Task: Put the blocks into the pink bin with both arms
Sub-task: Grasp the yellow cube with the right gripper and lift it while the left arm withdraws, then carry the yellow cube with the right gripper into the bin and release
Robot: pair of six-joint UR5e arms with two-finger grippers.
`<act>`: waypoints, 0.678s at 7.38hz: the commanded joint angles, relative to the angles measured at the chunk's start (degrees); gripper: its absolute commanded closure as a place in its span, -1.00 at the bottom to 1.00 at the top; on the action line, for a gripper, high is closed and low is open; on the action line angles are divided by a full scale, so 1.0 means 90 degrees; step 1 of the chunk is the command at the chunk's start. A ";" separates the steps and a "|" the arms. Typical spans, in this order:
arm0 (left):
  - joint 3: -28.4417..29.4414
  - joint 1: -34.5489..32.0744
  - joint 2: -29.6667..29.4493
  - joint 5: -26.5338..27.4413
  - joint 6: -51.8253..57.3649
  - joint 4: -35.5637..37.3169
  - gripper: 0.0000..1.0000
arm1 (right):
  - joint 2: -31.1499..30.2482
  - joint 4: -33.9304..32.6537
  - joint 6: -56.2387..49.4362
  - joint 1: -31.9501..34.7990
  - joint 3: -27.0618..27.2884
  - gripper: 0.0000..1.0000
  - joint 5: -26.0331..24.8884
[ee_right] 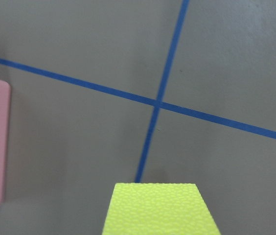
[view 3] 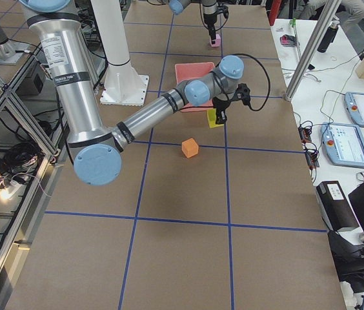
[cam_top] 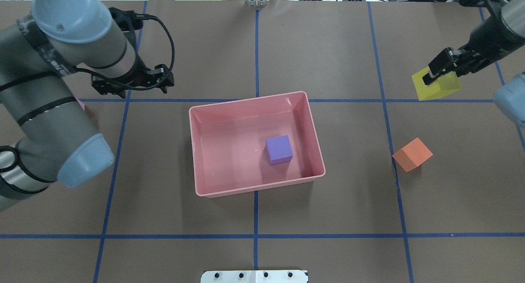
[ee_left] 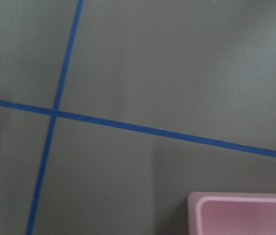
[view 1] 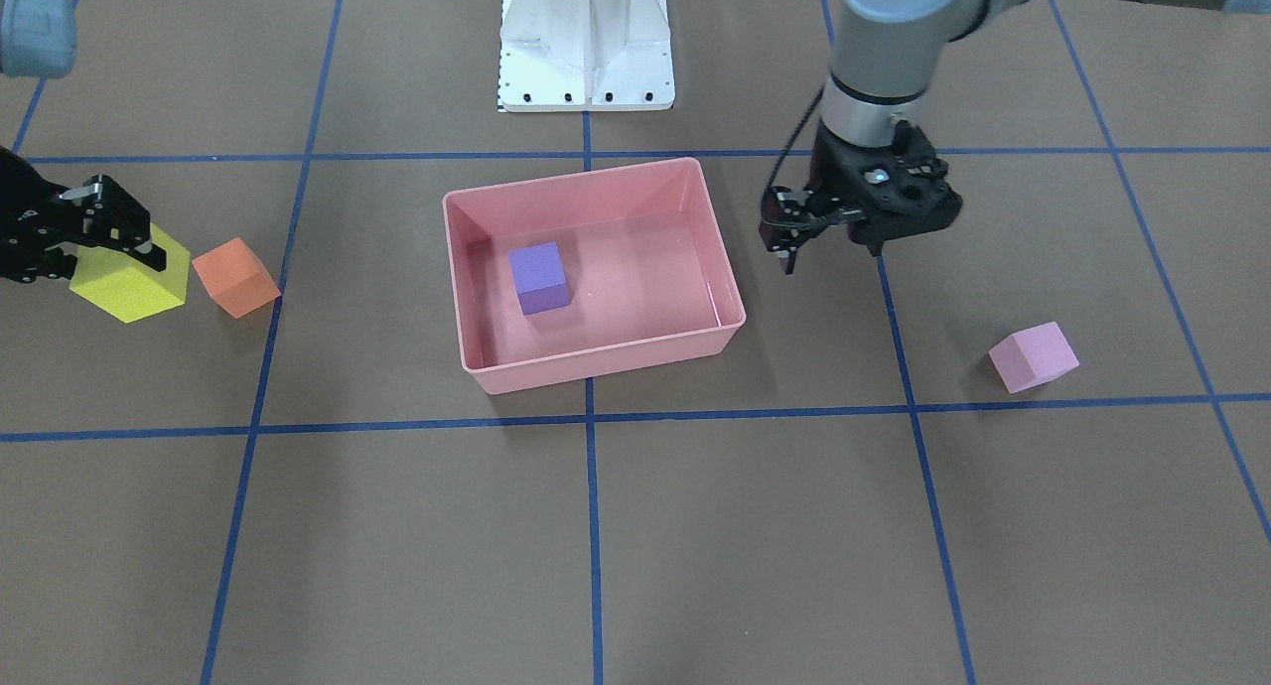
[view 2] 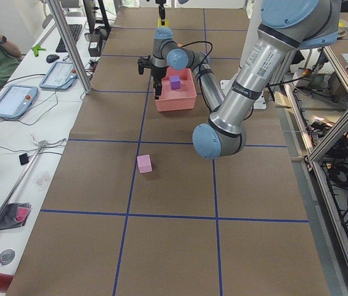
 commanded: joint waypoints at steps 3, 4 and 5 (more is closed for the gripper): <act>0.0593 -0.0737 0.1456 -0.0464 0.0811 -0.2020 -1.00 | 0.2038 -0.0414 0.2817 -0.1941 -0.0064 1.00 -0.1620; 0.0721 -0.0747 0.1642 -0.0464 0.0946 -0.2247 -1.00 | 0.2283 -0.0414 0.3208 -0.2331 -0.0123 1.00 -0.1845; 0.0771 -0.0795 0.1750 -0.0464 0.1044 -0.2326 -1.00 | 0.2585 -0.0395 0.3560 -0.2838 -0.0307 1.00 -0.2340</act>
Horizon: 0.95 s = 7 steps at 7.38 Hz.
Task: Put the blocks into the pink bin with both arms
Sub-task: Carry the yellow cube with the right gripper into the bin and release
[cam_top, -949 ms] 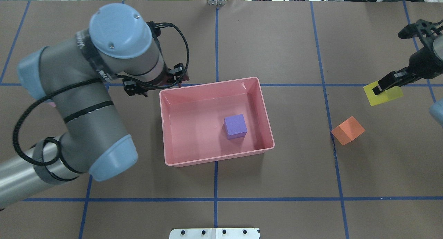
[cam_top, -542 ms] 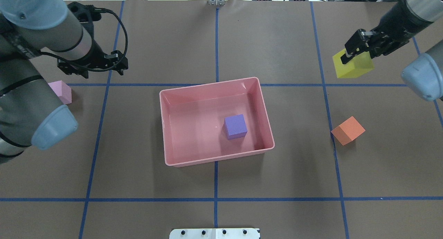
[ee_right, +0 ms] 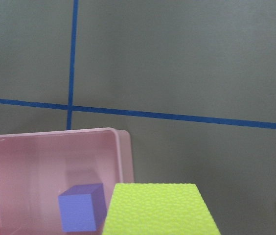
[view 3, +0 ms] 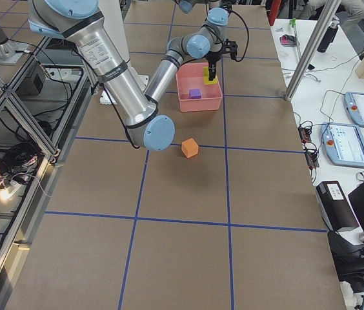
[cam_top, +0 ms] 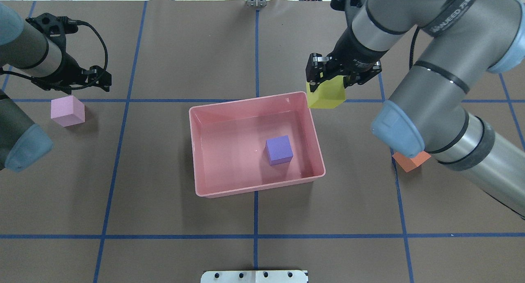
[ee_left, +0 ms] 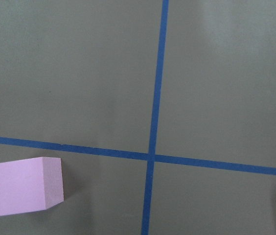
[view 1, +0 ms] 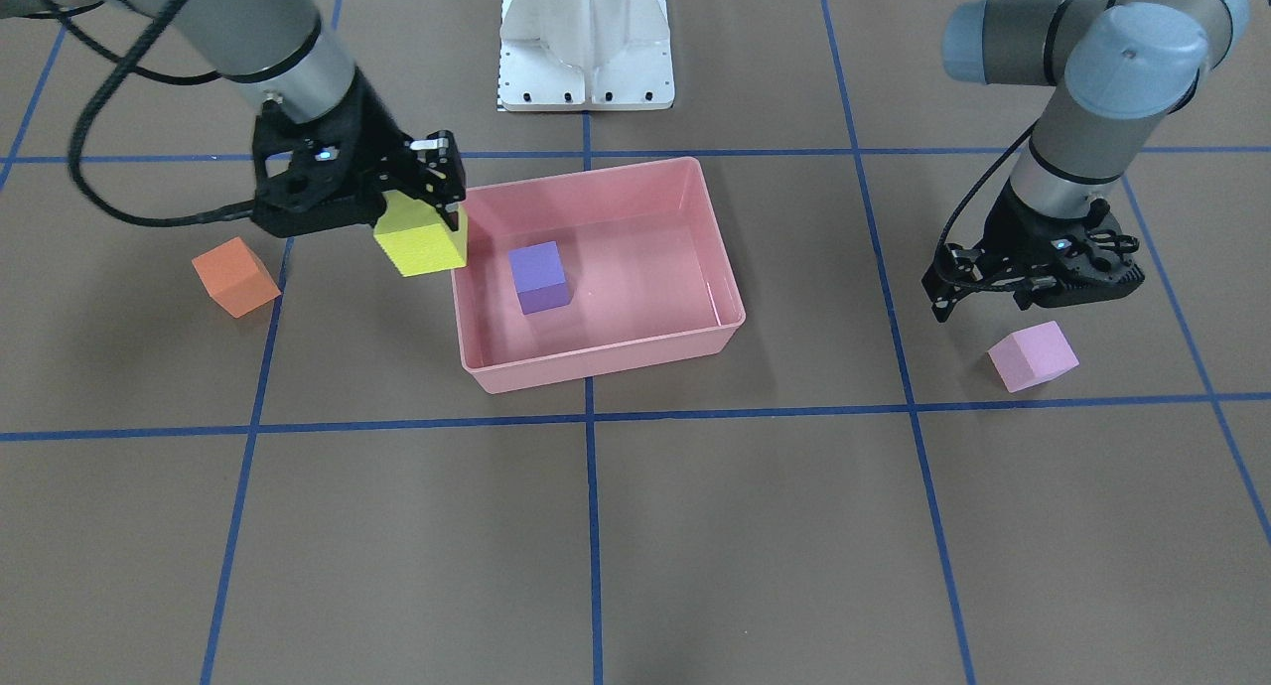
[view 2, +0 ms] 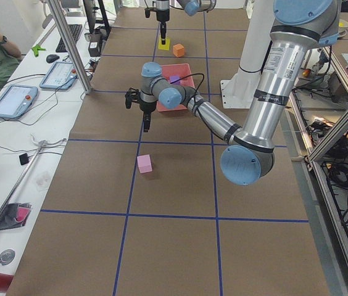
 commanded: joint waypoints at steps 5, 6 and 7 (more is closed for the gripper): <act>0.0577 -0.0284 0.0687 -0.0005 0.0477 -0.1068 -1.00 | 0.1776 0.0576 0.1042 -0.1722 -0.2180 1.00 -0.1443; 0.0693 -0.0284 0.0754 -0.0005 0.0477 -0.1281 -1.00 | 0.1796 0.0716 0.1043 -0.1819 -0.2415 1.00 -0.1511; 0.0753 -0.0284 0.0794 -0.0005 0.0477 -0.1370 -1.00 | 0.1796 0.0727 0.1052 -0.1878 -0.2446 1.00 -0.1579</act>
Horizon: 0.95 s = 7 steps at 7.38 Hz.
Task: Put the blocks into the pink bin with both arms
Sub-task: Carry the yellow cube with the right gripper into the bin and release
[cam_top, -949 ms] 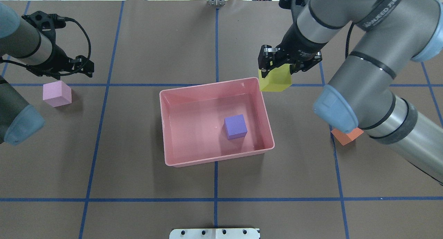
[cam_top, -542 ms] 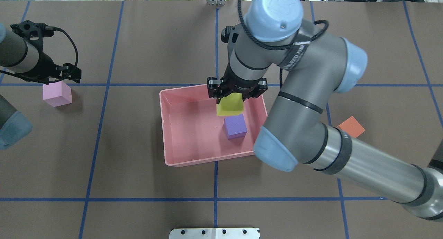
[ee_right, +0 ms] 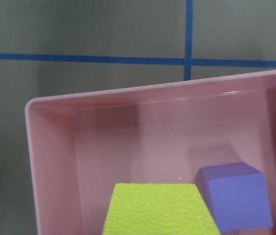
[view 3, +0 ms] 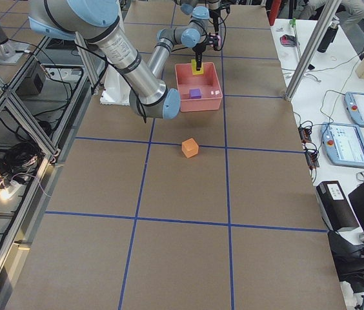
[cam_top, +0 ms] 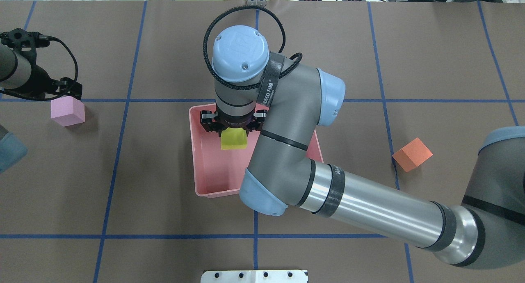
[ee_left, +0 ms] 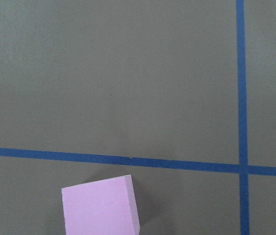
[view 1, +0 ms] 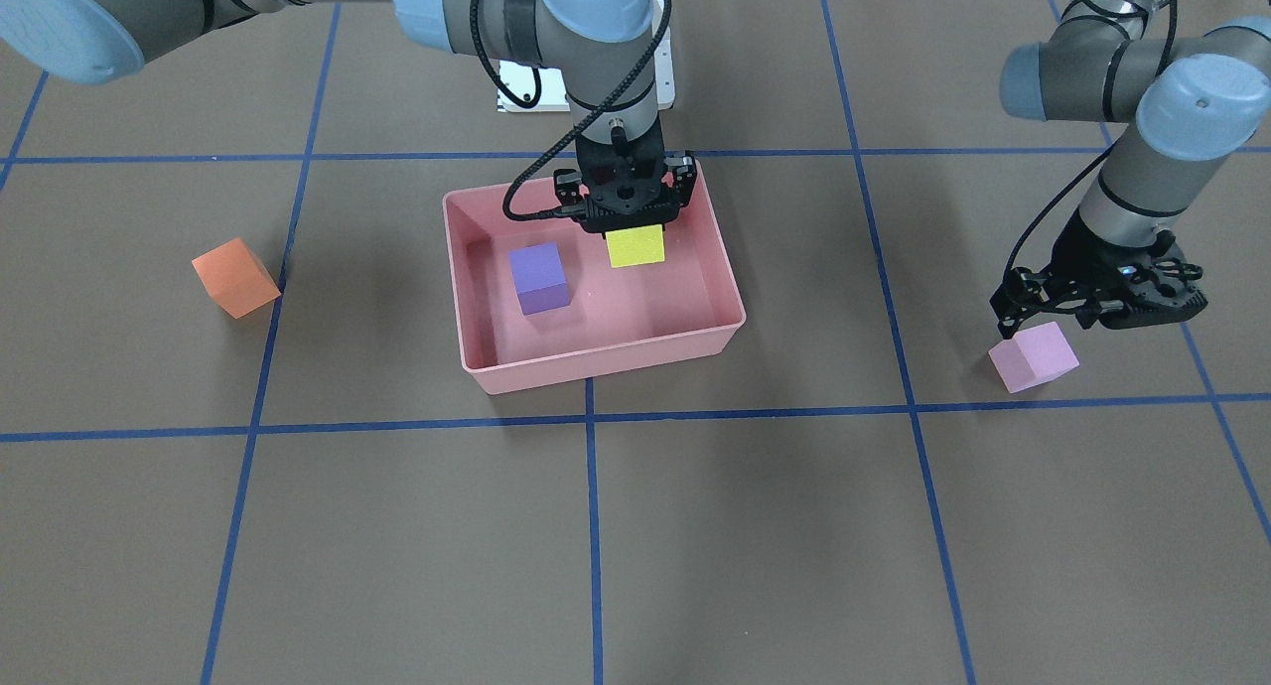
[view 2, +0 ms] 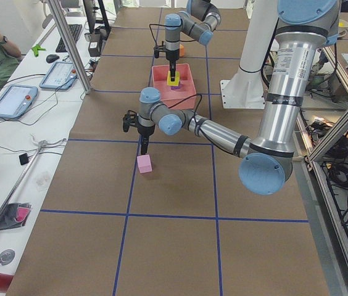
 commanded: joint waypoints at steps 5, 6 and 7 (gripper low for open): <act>0.0410 0.0014 0.0166 0.0000 0.0054 -0.0412 -1.00 | 0.0004 0.0117 0.0279 -0.0271 -0.0141 -0.98 -0.0178; 0.0566 0.0033 0.0146 0.0010 0.0015 -0.0549 -1.00 | -0.0005 0.0117 0.0298 -0.0271 -0.0121 -0.99 -0.0188; 0.0655 0.0043 0.0107 0.0010 -0.0014 -0.0598 -1.00 | 0.0004 0.0136 0.0376 -0.0271 -0.0092 -0.99 -0.0208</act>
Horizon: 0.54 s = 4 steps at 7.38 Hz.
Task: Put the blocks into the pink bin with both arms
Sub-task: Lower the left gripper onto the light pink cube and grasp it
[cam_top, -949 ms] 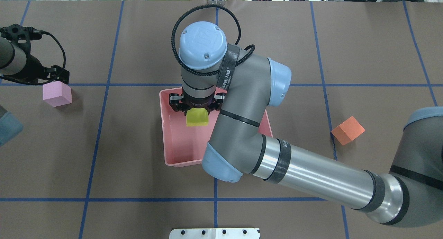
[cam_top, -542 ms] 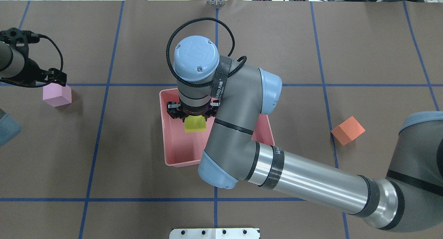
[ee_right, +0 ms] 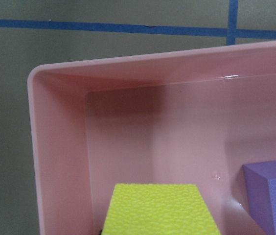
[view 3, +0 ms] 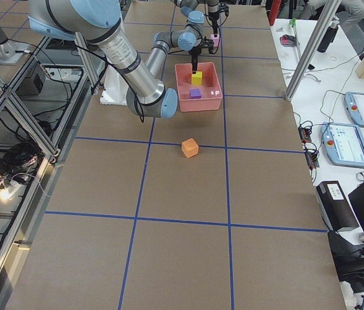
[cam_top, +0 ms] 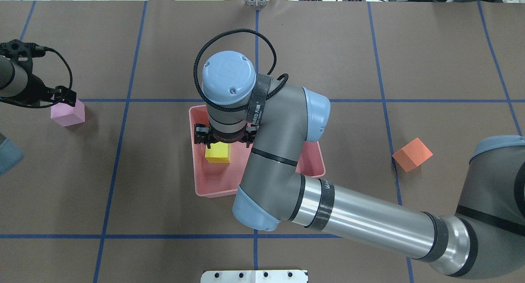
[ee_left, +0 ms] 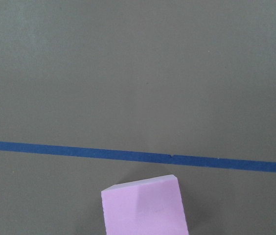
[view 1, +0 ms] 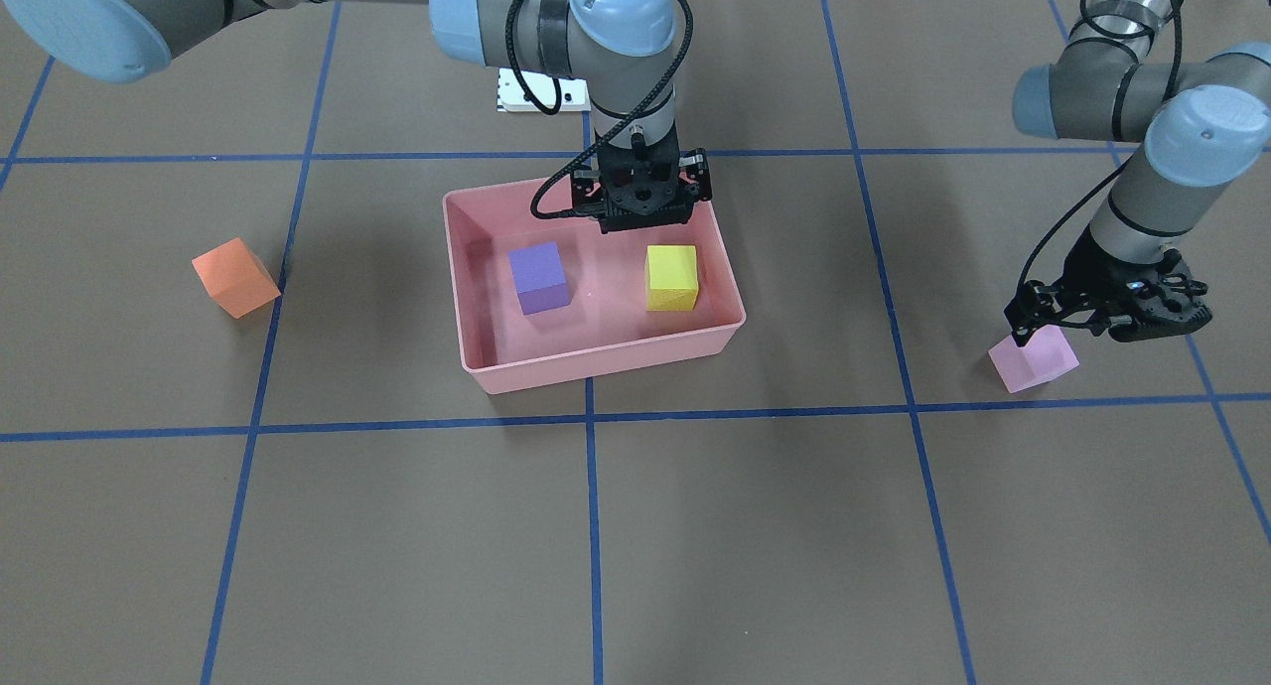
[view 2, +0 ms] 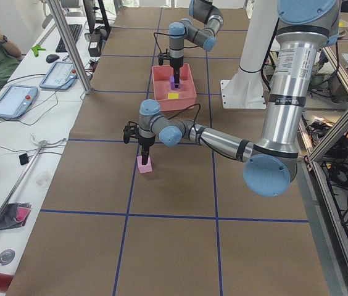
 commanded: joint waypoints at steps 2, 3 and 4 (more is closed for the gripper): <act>0.0233 0.0035 -0.0062 0.0003 -0.0056 -0.0113 -1.00 | -0.0016 0.0093 0.0088 0.0005 0.0050 -0.99 -0.0034; 0.0281 0.0045 -0.0072 0.0003 -0.0056 -0.0113 -1.00 | -0.0026 0.0093 0.0078 0.0005 0.0060 -0.99 -0.0034; 0.0301 0.0045 -0.0091 0.0003 -0.0075 -0.0122 -1.00 | -0.0055 0.0093 0.0068 0.0015 0.0128 -0.99 -0.0043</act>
